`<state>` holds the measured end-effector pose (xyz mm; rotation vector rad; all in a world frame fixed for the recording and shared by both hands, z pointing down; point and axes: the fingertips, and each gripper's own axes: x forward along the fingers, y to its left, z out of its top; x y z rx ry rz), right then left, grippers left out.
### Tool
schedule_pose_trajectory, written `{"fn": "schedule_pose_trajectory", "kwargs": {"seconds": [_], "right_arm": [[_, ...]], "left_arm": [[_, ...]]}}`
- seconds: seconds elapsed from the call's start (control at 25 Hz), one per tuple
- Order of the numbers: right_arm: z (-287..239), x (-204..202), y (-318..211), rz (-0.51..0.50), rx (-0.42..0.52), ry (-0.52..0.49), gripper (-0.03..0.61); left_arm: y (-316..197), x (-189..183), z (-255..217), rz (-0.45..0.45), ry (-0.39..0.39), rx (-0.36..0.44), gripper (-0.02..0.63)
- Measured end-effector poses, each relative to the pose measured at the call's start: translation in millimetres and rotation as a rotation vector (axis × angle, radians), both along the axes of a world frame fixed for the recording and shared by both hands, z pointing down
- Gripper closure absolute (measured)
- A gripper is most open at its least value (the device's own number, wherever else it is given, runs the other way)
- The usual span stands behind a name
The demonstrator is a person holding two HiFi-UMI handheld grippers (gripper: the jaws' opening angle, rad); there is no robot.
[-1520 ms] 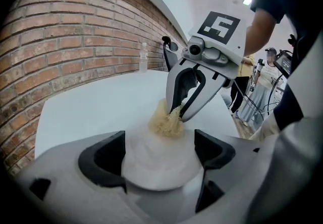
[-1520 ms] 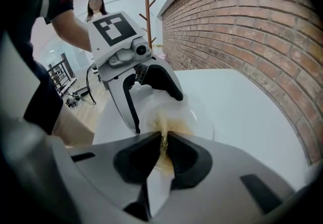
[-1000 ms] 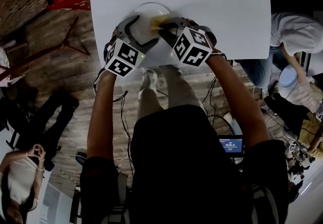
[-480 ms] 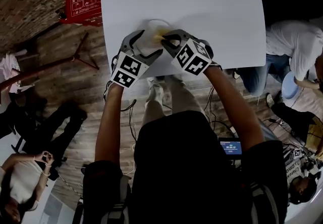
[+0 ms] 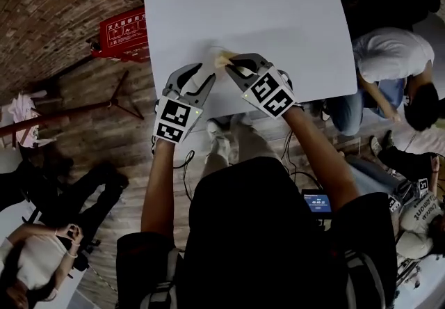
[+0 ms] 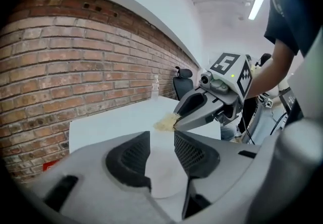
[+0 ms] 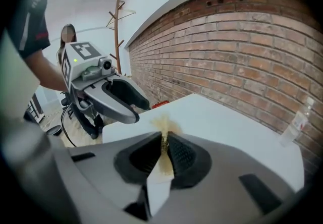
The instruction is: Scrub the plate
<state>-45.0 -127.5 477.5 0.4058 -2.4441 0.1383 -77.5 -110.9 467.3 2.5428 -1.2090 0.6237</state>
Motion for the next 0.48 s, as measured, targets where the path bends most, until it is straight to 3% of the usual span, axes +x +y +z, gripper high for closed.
{"fn": "schedule_pose_trajectory", "kwargs": {"seconds": [0.24,0.48], "right_arm": [[-39.3,6.5,1.9,0.093,0.041,-0.061,0.541],[-74.4,17.3,16.2,0.19,0.068,-0.134,0.54]], "left_arm": [[2.6,-2.4,-40.7,-0.011,0.027,0.067,0.535],[17.9,-1.0,-75.3,-0.016,0.064,0.12,0.569]]}}
